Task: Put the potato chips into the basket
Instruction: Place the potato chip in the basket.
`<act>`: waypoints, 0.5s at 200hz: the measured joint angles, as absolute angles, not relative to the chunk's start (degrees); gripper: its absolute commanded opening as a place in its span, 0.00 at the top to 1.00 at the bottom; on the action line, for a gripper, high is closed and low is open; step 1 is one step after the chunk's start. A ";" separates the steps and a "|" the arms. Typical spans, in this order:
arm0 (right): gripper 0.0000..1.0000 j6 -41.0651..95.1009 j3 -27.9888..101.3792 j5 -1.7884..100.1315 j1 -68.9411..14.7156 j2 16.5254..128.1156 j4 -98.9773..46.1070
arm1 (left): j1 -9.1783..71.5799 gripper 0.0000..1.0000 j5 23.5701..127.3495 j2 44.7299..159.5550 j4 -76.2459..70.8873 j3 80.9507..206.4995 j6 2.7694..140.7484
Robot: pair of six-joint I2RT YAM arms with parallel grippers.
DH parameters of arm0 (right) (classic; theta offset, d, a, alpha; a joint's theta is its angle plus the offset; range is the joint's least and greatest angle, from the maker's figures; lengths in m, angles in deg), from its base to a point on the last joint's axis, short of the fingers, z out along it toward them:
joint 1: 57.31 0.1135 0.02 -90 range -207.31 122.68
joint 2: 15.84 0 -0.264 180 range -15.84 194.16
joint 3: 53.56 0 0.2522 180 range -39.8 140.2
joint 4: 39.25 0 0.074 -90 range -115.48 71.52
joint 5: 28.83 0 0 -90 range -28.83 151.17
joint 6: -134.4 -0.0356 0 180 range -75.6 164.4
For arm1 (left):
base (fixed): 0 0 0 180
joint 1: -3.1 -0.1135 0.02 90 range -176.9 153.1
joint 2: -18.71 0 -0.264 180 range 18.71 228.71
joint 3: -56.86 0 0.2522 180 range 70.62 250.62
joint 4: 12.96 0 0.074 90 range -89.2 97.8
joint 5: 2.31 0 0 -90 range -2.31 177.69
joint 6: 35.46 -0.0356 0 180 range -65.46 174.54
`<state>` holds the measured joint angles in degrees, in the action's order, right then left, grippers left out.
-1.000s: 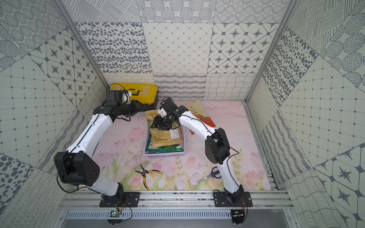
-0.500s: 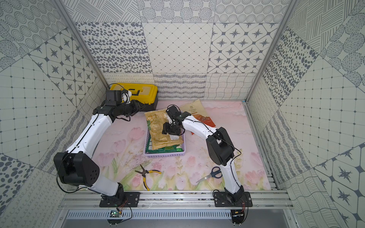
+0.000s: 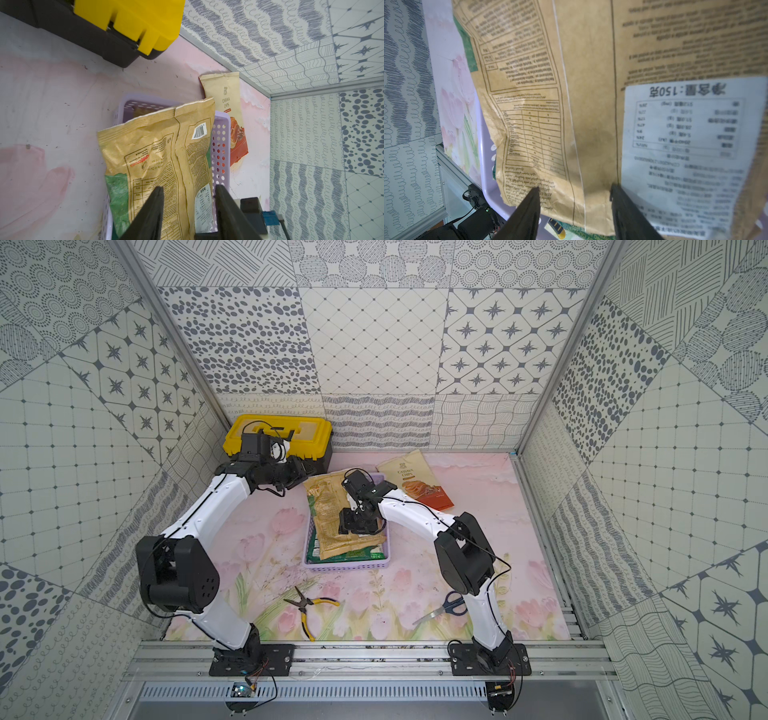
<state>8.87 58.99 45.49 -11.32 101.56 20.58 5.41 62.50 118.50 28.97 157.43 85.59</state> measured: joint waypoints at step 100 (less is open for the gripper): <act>0.41 8.44 56.15 46.56 -8.45 99.62 20.60 | 14.22 0.56 63.24 137.78 31.96 164.68 83.36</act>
